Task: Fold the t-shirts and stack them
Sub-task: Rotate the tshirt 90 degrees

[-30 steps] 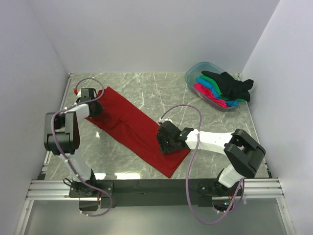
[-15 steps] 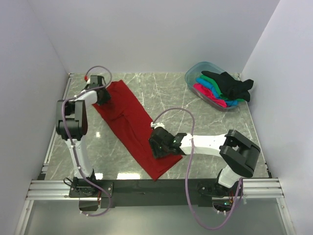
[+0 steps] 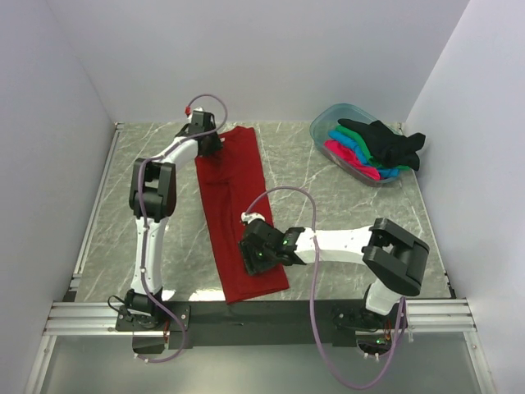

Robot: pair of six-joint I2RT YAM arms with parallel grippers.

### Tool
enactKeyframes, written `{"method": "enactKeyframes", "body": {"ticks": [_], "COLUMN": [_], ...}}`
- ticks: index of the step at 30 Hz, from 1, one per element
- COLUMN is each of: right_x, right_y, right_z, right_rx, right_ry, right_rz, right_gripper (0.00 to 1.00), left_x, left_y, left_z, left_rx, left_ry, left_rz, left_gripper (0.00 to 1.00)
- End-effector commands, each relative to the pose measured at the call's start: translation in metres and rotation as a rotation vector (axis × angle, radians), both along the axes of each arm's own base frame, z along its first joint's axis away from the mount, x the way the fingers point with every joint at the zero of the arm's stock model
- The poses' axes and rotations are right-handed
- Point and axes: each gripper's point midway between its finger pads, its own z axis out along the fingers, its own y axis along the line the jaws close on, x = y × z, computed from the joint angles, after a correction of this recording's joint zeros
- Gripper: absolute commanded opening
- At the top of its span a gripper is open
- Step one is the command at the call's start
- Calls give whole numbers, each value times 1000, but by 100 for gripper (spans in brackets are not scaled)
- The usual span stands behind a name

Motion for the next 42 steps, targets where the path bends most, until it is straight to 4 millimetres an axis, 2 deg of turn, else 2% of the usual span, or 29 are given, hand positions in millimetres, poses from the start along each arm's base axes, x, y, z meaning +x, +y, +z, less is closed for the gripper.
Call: {"method": "enactKeyframes", "body": {"ticks": [1, 8, 12, 14, 17, 18, 20, 21, 22, 23, 24, 25, 26, 27, 28, 29, 30, 31, 32, 33, 34, 35, 36, 37, 38, 39, 40, 41, 42], "right_x": [-15, -7, 4, 11, 20, 25, 29, 32, 35, 35, 35, 36, 33, 31, 30, 24, 22, 20, 15, 11, 9, 3, -2, -4, -9, -14, -15, -19, -21], "right_y": [10, 29, 31, 30, 25, 20, 14, 10, 5, -1, -7, -11, -19, -24, -28, -36, -40, -44, -51, -55, -58, -65, -65, -67, -71, -71, -72, -75, -73], "right_z": [-5, 2, 1, 6, 19, 24, 41, 46, 51, 60, 62, 71, 67, 66, 65, 60, 58, 58, 50, 46, 47, 39, 37, 39, 33, 32, 34, 29, 29], "right_rx": [2, 28, 16, 21, 21, 7, 17, 16, 14, 27, 19, 35, 23, 19, 22, 14, 13, 22, 5, 0, 13, 4, 18, 37, 35, 47, 65, 61, 76], "right_ry": [70, 62, 44, 24, -34, -67, -112, -132, -158, -179, -188, -209, -204, -203, -201, -191, -189, -184, -168, -157, -151, -136, -120, -109, -97, -77, -74, -66, -60], "right_rz": [47, 66, 50, 41, 29, 13, 6, -5, -22, -35, -47, -64, -71, -76, -93, -95, -104, -118, -118, -122, -134, -133, -130, -142, -143, -144, -147, -145, -143], "right_gripper": [59, 59, 59, 60, 61, 62, 63, 64, 64, 65, 65, 65, 66, 66, 66, 66, 66, 66, 66, 66, 66, 66, 66, 66, 66, 66, 66, 66, 66], "left_x": [0, 22, 30, 35, 40, 40, 39, 34, 24, 18, 4, -13, -25, -47, -67, -81, -104, -128, -144, -166, -190, -206, -226, -248, -273, -286, -305, -319, -338], "left_y": [-29, -58, -74, -79, -84, -86, -83, -80, -78, -72, -66, -59, -48, -43, -35, -28, -22, -17, -15, -16, -13, -14, -19, -18, -30, -30, -30, -30, -40], "left_z": [-12, 8, 14, 26, 57, 82, 110, 152, 155, 169, 220, 203, 211, 255, 225, 225, 242, 201, 191, 201, 162, 152, 158, 130, 131, 123, 103, 96, 98], "left_rx": [-26, -87, -94, -98, -93, -92, -70, -72, -68, -54, -65, -46, -30, -46, -37, -31, -49, -43, -43, -58, -48, -47, -52, -47, -61, -82, -78, -78, -100], "left_ry": [31, -56, -94, -134, -207, -251, -311, -375, -370, -394, -482, -444, -462, -544, -476, -466, -484, -390, -370, -393, -308, -285, -302, -242, -237, -216, -172, -145, -148], "left_rz": [-84, -163, -215, -227, -238, -240, -230, -224, -228, -199, -180, -161, -118, -98, -75, -42, -28, -15, -13, -13, -6, -9, -13, -3, -39, -5, -12, -13, -47], "left_gripper": [50, 55, 57, 58, 60, 61, 62, 63, 63, 64, 64, 64, 64, 65, 65, 66, 66, 66, 66, 66, 66, 65, 65, 65, 65, 65, 65, 65, 65]}}
